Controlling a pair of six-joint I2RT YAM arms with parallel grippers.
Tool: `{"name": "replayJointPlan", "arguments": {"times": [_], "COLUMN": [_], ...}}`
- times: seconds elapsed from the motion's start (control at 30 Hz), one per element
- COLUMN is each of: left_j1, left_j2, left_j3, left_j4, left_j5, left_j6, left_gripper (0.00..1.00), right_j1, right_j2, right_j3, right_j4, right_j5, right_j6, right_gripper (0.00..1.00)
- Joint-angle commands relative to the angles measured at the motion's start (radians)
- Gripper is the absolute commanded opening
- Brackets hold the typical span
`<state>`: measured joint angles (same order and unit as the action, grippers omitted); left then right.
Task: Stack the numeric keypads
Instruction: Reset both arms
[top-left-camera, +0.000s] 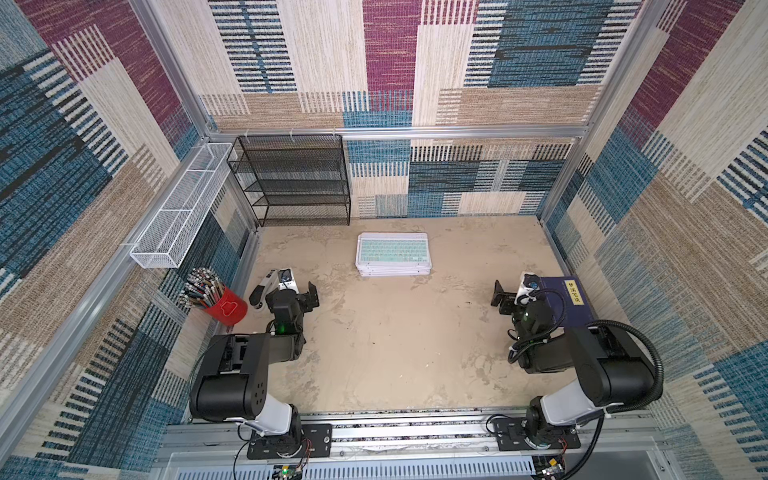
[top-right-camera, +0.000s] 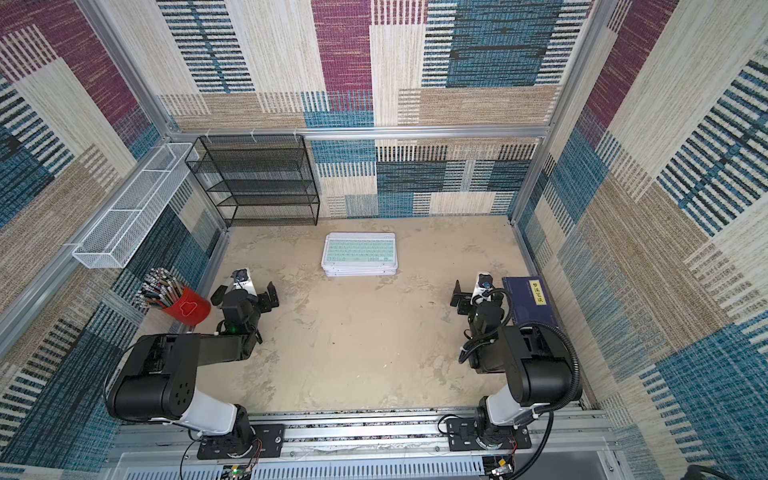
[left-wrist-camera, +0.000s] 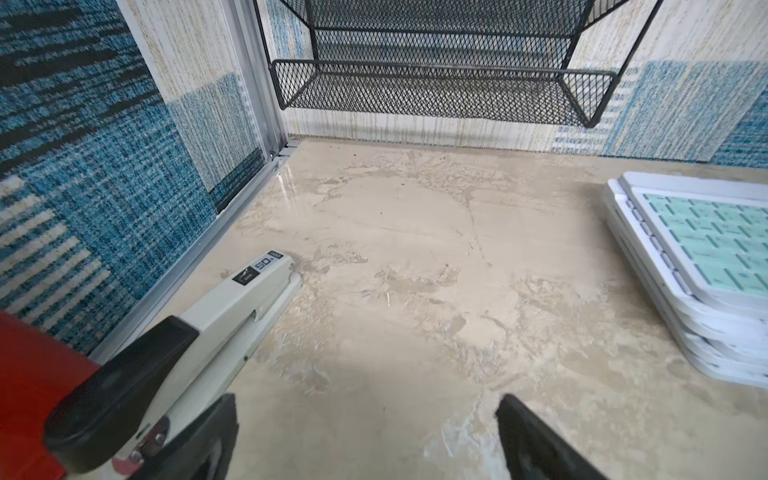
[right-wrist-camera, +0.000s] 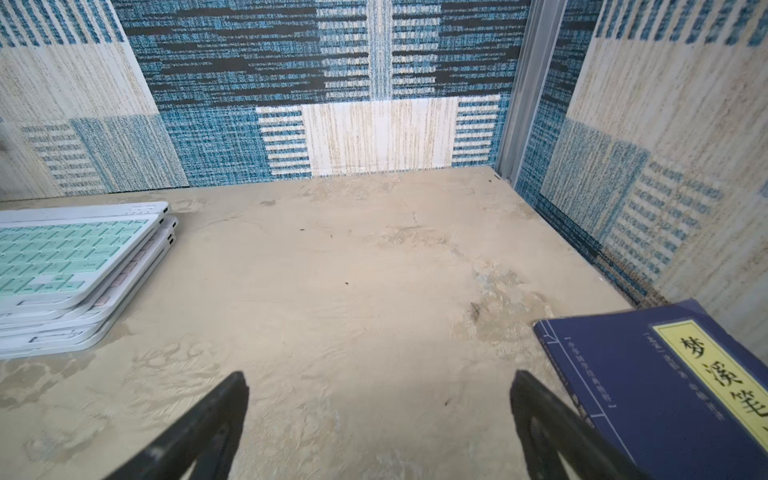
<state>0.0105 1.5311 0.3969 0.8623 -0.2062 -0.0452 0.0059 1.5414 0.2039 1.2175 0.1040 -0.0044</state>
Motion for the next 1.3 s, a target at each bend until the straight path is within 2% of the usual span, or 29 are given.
{"name": "replayJointPlan", "arguments": {"times": [0.0,0.57,0.67,1.07,1.13,1.2,1.23,1.27], "left_j1": [0.0,-0.002,-0.001,0.0,-0.012,-0.018,-0.007,-0.003], "left_j2": [-0.001,0.002,0.002,0.004,-0.02,-0.04,-0.011,0.025], "left_j3": [0.005,0.016,0.017,0.02,-0.043,-0.186,-0.197,-0.152], "left_j4": [-0.013,-0.028,-0.029,-0.032,0.048,0.282,0.346,0.331], "left_j5": [0.0,0.029,0.03,0.029,0.03,0.006,-0.006,-0.026], "left_j6": [-0.005,0.01,0.009,0.009,0.02,0.008,-0.006,-0.003], "left_gripper": [1.0,1.0,1.0,1.0,1.0,1.0,1.0,1.0], "right_j1": [-0.001,-0.001,-0.009,-0.009,-0.004,0.0,0.0,0.0], "right_j2": [-0.014,-0.004,0.008,-0.009,-0.026,-0.045,-0.011,0.012], "right_j3": [0.001,0.014,0.038,0.008,-0.031,-0.116,-0.105,-0.033], "right_j4": [0.061,0.054,0.018,0.059,0.112,0.251,0.277,0.171], "right_j5": [-0.048,-0.051,-0.089,-0.094,-0.101,-0.099,-0.077,-0.042], "right_j6": [-0.009,-0.012,-0.012,-0.017,-0.027,-0.031,-0.025,-0.009], "right_gripper": [0.99,0.99,0.99,0.99,0.99,0.99,0.99,0.99]}}
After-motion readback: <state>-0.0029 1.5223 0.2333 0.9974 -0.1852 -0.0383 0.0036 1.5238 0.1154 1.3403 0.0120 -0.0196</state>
